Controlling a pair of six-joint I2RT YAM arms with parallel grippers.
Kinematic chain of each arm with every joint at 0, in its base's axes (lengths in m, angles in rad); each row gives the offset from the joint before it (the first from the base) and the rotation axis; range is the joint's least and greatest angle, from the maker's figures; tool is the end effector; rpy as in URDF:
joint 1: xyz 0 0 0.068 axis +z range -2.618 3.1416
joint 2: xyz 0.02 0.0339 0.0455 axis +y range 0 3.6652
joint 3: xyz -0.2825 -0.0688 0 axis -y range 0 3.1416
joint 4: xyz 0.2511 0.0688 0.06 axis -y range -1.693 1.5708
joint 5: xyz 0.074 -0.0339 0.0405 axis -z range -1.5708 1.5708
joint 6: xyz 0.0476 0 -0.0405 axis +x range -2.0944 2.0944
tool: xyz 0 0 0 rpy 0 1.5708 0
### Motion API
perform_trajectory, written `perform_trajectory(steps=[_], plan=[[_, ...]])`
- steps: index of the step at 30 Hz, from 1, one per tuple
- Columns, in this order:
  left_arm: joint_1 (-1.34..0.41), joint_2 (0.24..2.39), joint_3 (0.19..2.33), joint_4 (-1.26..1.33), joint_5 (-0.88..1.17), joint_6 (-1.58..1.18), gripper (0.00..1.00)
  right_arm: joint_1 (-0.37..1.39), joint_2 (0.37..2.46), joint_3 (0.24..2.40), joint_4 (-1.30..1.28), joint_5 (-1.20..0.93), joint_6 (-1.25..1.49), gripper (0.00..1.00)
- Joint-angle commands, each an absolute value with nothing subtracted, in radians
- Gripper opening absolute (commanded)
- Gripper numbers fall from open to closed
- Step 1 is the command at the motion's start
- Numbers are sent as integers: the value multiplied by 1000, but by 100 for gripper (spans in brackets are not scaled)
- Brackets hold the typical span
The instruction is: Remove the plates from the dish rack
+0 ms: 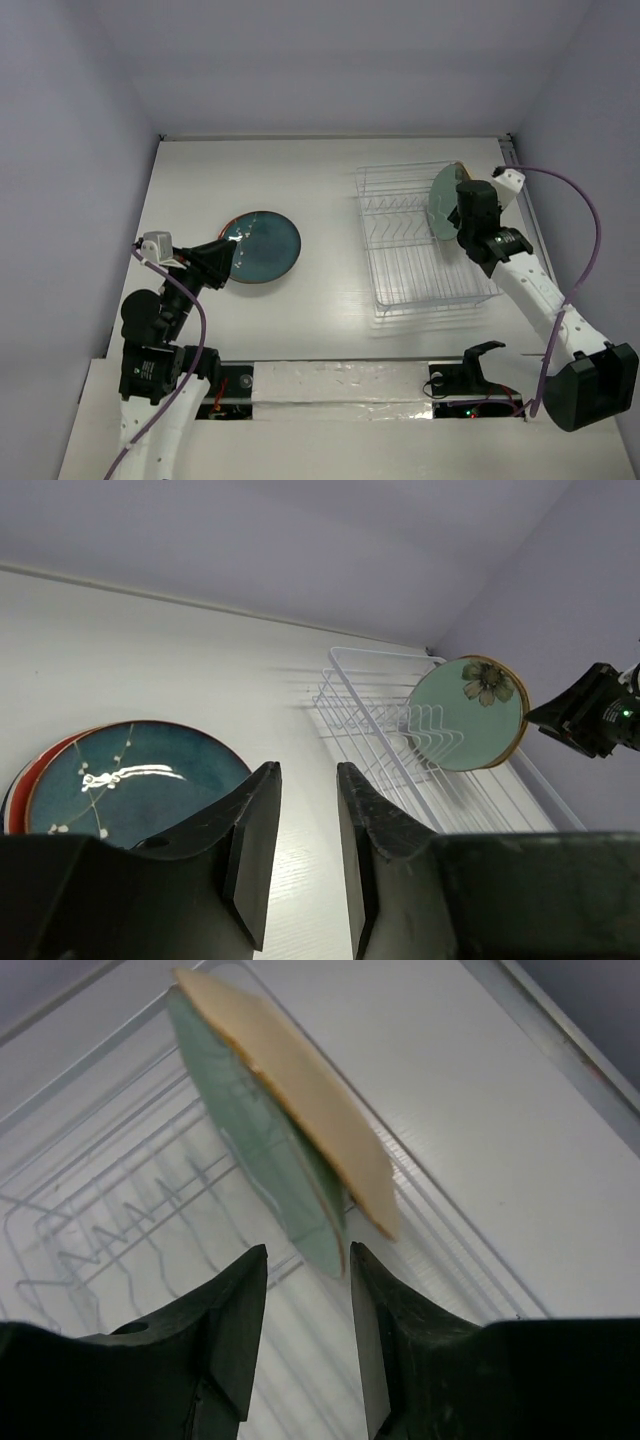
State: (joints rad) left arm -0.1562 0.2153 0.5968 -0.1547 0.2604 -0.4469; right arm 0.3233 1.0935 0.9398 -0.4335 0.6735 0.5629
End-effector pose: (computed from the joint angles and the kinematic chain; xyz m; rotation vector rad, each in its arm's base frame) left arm 0.0689 -0.0233 0.3500 0.0246 1.3842 -0.6808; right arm 0.2371 0.0481 0.3237 0.6078 1.9294 -0.1722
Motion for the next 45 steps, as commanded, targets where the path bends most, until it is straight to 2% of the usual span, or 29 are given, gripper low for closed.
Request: perform_trajectory(steps=[1, 8, 15, 23, 25, 28, 31, 34, 35, 37, 38, 42, 45], plan=[[-161, 195, 594, -104, 273, -442, 26, 264, 1095, 919, -350, 629, 538, 45], [-161, 186, 594, -104, 276, -440, 33, 195, 1169, 936, -316, 574, 518, 45], [-161, 183, 594, -104, 278, -439, 35, 150, 1210, 942, -281, 523, 502, 43], [-161, 187, 594, -104, 276, -440, 36, 141, 1258, 953, -258, 497, 492, 32], [-161, 189, 594, -104, 278, -439, 36, 141, 1273, 954, -256, 503, 492, 34], [-161, 192, 594, -103, 278, -439, 36, 141, 1296, 943, -235, 503, 482, 44], [-161, 195, 594, -103, 279, -439, 36, 141, 1328, 939, -213, 505, 476, 45], [-161, 195, 591, -103, 279, -439, 36, 141, 1353, 937, -195, 512, 465, 37], [-161, 196, 592, -101, 279, -442, 36, 141, 1356, 934, -192, 514, 463, 31], [-161, 198, 592, -101, 278, -440, 36, 141, 1344, 930, -187, 512, 453, 25], [-161, 202, 592, -101, 281, -440, 36, 141, 1333, 927, -184, 517, 446, 17], [-161, 206, 592, -100, 281, -442, 36, 175, 1279, 939, -210, 531, 426, 1], [-161, 206, 592, -100, 279, -443, 36, 202, 1236, 957, -239, 549, 414, 0]])
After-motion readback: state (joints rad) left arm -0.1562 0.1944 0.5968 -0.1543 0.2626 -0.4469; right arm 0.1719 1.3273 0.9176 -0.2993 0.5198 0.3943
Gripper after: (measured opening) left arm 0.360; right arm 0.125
